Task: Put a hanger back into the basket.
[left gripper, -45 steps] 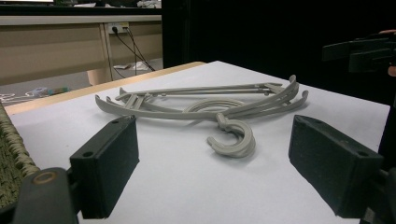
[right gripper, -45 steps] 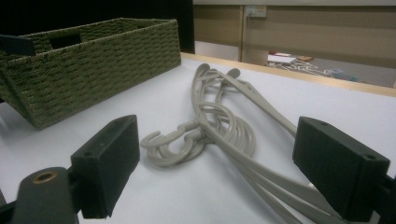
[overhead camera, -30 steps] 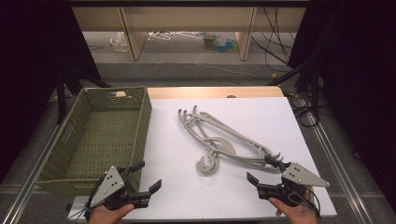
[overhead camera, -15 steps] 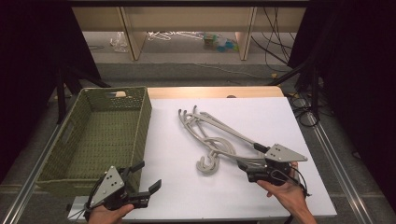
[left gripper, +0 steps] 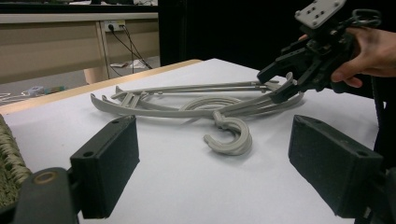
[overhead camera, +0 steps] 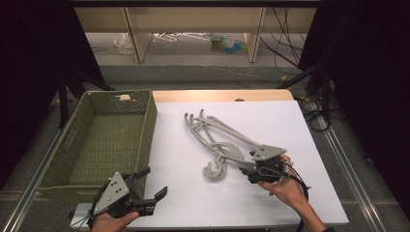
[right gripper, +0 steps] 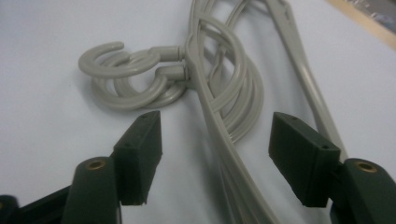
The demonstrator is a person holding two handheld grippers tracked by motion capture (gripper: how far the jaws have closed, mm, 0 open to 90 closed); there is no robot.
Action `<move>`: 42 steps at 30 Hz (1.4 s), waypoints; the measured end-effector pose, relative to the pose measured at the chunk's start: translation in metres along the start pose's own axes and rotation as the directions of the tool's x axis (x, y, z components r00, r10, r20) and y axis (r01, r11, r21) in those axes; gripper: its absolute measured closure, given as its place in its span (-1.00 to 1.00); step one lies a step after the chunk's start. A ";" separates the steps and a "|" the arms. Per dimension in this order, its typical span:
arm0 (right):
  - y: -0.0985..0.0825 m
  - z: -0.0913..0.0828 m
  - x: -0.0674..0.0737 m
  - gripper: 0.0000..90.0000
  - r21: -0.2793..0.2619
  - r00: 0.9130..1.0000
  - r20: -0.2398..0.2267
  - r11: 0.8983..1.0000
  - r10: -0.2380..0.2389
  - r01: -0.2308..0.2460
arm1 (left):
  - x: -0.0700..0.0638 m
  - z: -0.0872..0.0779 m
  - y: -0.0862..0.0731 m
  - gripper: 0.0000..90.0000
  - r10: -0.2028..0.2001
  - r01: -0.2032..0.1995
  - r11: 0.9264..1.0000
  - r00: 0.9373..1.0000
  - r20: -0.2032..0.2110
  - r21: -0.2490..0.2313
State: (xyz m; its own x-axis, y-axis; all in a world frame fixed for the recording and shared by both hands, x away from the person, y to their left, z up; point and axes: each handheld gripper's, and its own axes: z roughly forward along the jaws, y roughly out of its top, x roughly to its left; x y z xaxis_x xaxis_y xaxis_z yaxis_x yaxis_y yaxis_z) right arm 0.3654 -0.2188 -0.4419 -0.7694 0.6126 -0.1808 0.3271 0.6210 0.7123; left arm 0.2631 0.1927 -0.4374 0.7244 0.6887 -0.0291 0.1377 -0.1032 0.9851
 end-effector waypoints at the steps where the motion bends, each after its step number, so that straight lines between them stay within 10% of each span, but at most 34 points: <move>1: 0.001 0.004 -0.002 -0.15 0.012 1.000 -0.012 1.000 -0.001 0.001 | 0.000 0.000 0.000 -0.64 -0.001 0.001 1.000 1.000 0.001 0.002; 23: 0.008 0.042 -0.014 0.61 0.181 0.991 -0.071 0.976 -0.114 0.125 | 0.000 0.000 0.000 -0.64 -0.010 0.010 1.000 1.000 0.001 0.000; 42: 0.024 0.020 -0.016 0.82 0.144 0.935 -0.125 0.926 -0.333 0.349 | 0.000 -0.001 0.000 -0.64 -0.009 0.009 1.000 1.000 -0.001 -0.001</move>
State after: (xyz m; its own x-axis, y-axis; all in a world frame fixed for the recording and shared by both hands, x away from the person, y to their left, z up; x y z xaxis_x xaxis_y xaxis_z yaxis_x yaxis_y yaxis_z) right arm 0.3971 -0.2040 -0.4356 -0.8967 0.3047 -0.3212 0.1135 0.8594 0.4986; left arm 0.2629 0.1936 -0.4371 0.7227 0.6901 -0.0381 0.1439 -0.0963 0.9849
